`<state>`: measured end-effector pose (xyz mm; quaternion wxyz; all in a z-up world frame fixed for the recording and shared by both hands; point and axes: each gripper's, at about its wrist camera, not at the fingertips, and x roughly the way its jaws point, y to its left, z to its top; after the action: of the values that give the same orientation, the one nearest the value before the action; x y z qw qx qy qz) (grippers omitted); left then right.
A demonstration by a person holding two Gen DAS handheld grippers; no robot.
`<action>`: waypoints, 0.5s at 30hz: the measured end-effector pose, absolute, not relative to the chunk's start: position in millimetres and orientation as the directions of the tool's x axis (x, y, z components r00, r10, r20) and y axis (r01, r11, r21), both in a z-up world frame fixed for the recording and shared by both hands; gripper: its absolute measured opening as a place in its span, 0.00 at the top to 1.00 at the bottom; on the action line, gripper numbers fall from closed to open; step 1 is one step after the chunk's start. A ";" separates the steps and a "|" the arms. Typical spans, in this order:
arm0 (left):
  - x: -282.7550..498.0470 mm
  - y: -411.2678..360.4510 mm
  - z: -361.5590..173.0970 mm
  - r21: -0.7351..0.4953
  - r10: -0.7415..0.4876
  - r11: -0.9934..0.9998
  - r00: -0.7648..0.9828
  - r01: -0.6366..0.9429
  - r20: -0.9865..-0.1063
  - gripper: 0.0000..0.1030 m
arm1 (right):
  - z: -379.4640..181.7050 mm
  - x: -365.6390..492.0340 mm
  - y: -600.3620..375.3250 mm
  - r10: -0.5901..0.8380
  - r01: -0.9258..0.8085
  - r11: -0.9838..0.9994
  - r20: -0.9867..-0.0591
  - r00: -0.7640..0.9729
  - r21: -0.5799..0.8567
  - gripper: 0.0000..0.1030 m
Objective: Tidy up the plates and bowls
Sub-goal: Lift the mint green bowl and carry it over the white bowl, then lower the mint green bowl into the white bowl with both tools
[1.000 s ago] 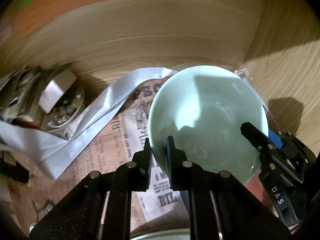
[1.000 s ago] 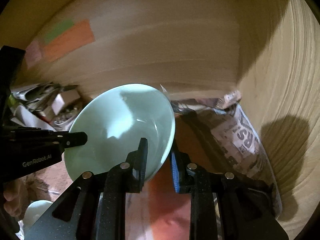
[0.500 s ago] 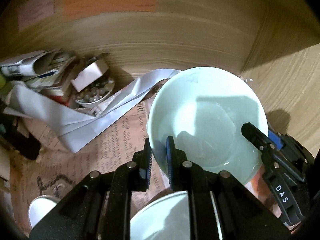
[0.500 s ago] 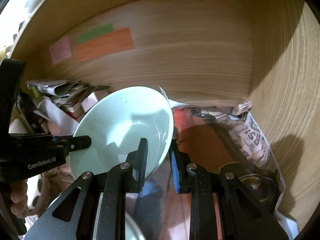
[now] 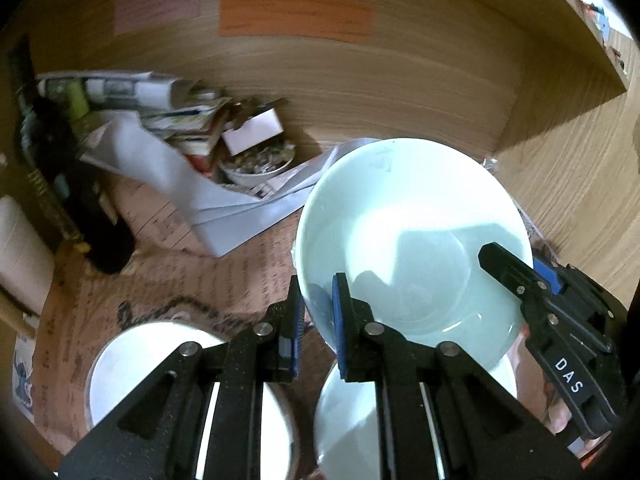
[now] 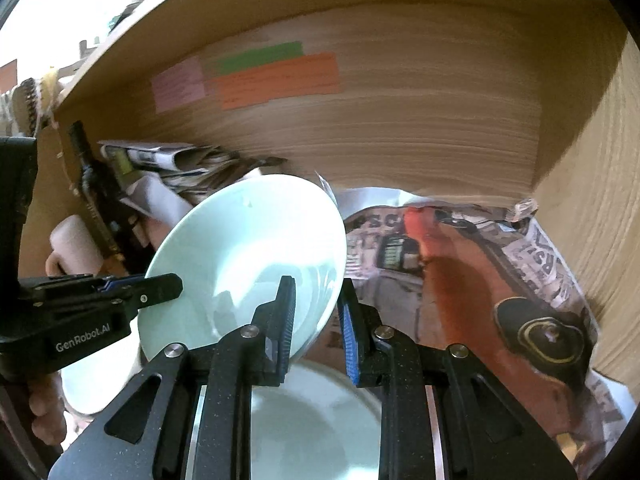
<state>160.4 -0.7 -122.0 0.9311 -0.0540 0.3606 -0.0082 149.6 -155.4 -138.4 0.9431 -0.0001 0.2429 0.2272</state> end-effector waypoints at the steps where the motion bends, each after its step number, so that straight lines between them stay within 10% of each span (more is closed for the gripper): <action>1: 156.6 3.0 -122.5 -0.113 -0.055 0.993 0.740 -0.028 -0.670 0.88 | -138.2 145.8 -151.9 0.431 -0.433 0.895 -0.456 0.779 0.106 0.81; 15: 95.6 58.7 -124.2 -0.111 0.005 0.989 0.775 -0.098 -0.633 0.88 | -138.7 107.6 -107.1 0.511 -0.516 0.848 -0.435 0.741 0.117 0.81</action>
<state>95.6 58.7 -124.2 0.9394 -0.0690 0.3347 0.0273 107.6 -107.1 -138.7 0.9330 -0.0056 0.2317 0.2754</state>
